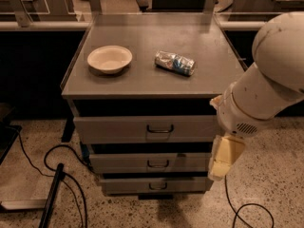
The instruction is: Open top drawer
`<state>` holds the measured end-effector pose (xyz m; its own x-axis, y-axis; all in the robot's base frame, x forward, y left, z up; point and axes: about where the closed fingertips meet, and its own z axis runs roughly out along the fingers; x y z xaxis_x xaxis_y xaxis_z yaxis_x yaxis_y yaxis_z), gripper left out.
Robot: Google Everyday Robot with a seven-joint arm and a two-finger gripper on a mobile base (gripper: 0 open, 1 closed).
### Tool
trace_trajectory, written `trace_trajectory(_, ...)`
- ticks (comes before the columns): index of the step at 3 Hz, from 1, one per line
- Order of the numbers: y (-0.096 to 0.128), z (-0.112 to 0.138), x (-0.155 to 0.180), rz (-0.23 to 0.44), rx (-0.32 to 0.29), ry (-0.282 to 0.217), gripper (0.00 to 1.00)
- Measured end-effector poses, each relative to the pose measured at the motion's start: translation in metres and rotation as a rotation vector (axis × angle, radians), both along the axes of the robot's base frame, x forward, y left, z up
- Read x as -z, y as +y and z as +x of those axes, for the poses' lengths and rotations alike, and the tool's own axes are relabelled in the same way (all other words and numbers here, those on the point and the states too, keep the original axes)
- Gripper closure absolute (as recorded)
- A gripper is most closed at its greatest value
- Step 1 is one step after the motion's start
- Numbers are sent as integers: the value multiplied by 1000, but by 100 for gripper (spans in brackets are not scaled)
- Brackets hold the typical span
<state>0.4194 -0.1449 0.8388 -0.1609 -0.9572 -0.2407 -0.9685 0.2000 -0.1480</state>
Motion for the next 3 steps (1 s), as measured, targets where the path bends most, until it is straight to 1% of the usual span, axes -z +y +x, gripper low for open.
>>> trace_trajectory(1,0,0,0,0,0,0,0)
trace_trajectory(2,12,9,23,36,-3,-2,0)
trace_trajectory(3,30,36,59,79,-3,-6,0)
